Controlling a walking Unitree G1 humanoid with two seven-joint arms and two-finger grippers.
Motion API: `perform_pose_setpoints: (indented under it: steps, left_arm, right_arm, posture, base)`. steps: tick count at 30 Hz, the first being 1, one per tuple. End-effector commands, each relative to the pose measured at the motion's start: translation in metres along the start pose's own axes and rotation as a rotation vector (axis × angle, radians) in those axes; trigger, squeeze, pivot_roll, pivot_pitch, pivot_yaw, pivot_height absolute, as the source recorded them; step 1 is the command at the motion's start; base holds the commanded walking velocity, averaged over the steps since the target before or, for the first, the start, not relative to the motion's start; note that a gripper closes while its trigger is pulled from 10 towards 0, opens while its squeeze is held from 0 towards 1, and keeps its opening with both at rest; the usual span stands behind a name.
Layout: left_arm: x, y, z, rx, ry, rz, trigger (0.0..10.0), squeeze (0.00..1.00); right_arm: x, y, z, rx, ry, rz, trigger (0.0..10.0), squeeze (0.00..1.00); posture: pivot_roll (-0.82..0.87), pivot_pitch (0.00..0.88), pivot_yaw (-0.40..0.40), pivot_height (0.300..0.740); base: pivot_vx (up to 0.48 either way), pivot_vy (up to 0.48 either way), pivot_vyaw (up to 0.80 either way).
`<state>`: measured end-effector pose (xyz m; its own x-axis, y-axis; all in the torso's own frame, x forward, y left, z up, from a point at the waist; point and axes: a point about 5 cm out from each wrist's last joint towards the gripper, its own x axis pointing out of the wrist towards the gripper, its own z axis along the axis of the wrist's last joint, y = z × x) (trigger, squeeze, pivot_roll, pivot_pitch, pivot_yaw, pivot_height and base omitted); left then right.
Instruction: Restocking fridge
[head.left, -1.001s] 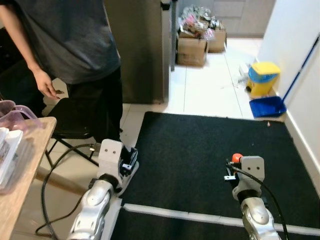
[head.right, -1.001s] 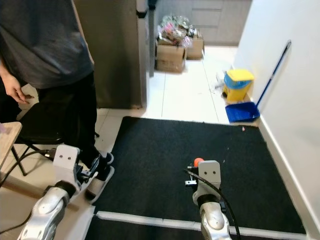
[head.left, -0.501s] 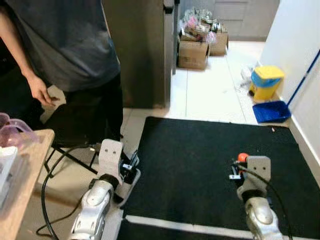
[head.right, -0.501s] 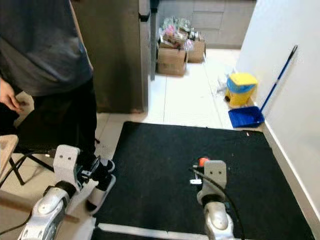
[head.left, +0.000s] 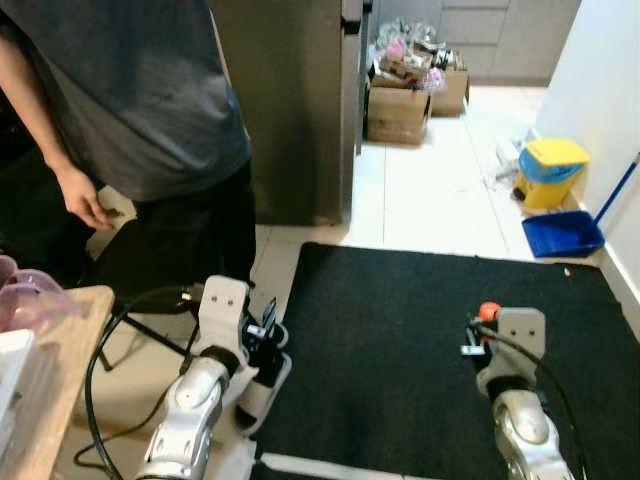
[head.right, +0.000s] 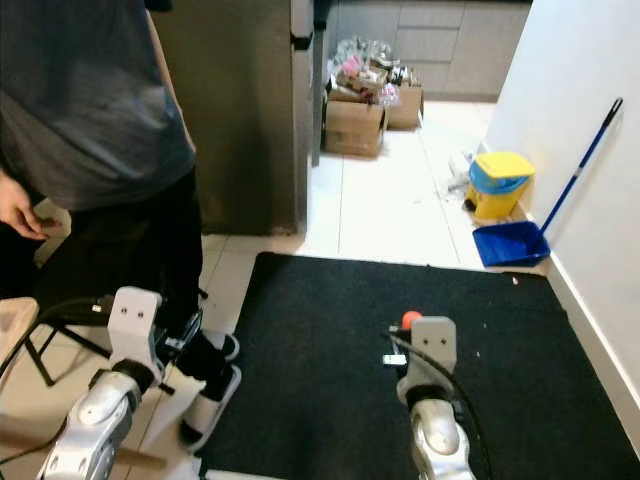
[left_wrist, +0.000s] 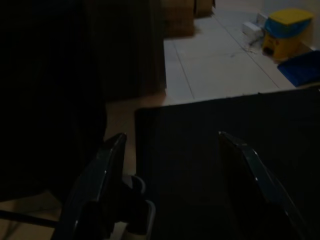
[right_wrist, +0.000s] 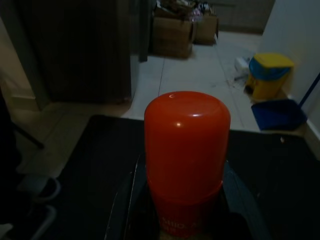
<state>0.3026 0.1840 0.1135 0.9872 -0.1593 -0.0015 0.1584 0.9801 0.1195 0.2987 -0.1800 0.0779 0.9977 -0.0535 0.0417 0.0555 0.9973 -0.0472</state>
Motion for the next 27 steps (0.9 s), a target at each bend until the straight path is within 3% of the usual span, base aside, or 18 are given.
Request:
perform_pose_setpoints:
  steps: [1, 9, 27]
  left_arm:
    - [-0.0014, -0.0014, -0.0056, -0.004, 0.027, -0.005, 10.0, 0.0]
    - [0.0006, -0.0024, -0.0055, -0.009, 0.029, -0.01, 10.0, 0.0]
    - [0.0035, -0.0059, -0.0044, -0.014, 0.022, -0.027, 10.0, 0.0]
  right_arm:
    - [-0.002, 0.0001, -0.0033, 0.004, 0.016, 0.0, 10.0, 0.0]
    - [-0.0014, -0.0013, -0.0034, 0.013, 0.019, -0.007, 10.0, 0.0]
    - [-0.0002, -0.0034, -0.0032, 0.015, 0.02, -0.012, 10.0, 0.0]
  posture:
    - [-0.05, 0.137, 0.038, 0.74]
    - [-0.06, 0.133, 0.041, 0.74]
    - [-0.06, 0.123, 0.039, 0.74]
  base:
    - [0.281, 0.0, 0.0]
    - [0.283, 0.0, 0.0]
    - [0.279, 0.0, -0.44]
